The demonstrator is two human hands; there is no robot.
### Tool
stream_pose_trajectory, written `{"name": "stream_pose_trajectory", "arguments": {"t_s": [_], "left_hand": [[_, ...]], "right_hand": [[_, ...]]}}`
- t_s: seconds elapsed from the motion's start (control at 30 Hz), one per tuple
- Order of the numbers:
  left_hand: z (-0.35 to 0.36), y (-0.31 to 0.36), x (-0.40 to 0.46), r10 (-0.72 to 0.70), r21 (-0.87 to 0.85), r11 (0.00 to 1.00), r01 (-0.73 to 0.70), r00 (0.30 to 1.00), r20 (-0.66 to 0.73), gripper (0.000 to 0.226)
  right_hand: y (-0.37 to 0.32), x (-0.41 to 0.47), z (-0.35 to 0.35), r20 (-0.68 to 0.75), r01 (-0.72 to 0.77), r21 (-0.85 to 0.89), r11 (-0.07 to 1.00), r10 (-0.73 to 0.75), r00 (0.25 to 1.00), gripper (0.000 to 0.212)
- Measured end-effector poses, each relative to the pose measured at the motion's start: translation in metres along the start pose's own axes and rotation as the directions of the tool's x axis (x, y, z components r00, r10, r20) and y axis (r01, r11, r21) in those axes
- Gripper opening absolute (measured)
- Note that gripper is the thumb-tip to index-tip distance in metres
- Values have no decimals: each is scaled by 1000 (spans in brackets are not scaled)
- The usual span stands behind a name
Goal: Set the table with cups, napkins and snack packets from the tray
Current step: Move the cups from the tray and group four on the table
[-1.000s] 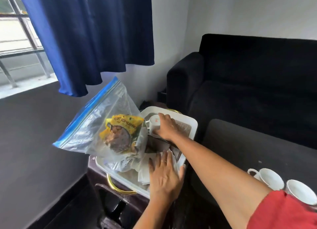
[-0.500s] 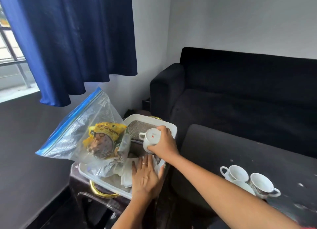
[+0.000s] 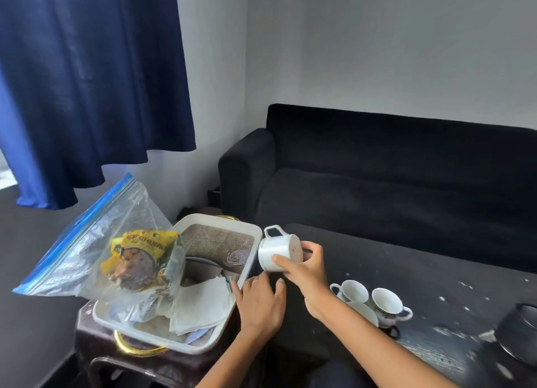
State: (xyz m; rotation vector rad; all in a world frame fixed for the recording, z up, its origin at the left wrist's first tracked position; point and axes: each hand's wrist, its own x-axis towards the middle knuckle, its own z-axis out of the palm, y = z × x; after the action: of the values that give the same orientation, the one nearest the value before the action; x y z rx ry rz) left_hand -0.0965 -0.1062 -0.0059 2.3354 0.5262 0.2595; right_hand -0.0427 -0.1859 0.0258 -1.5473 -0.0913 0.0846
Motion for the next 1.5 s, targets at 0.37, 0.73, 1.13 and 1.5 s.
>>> {"name": "stream_pose_trajectory", "arguments": {"t_s": [0.37, 0.73, 1.13, 1.5], "left_hand": [[-29, 26, -20, -66, -764, 575, 292, 948, 312, 33], [-29, 18, -16, -44, -666, 741, 86, 996, 79, 48], [-27, 24, -23, 99, -566, 824, 5, 983, 153, 57], [-6, 56, -58, 386, -510, 847, -150, 833, 397, 41]], "right_hand": [[0, -24, -33, 91, -126, -60, 990, 131, 987, 62], [-4, -24, -42, 192, -42, -311, 950, 106, 976, 68], [-4, -23, -45, 113, 128, -634, 763, -72, 991, 57], [4, -34, -113, 24, 25, -665, 747, -13, 1000, 75]]}}
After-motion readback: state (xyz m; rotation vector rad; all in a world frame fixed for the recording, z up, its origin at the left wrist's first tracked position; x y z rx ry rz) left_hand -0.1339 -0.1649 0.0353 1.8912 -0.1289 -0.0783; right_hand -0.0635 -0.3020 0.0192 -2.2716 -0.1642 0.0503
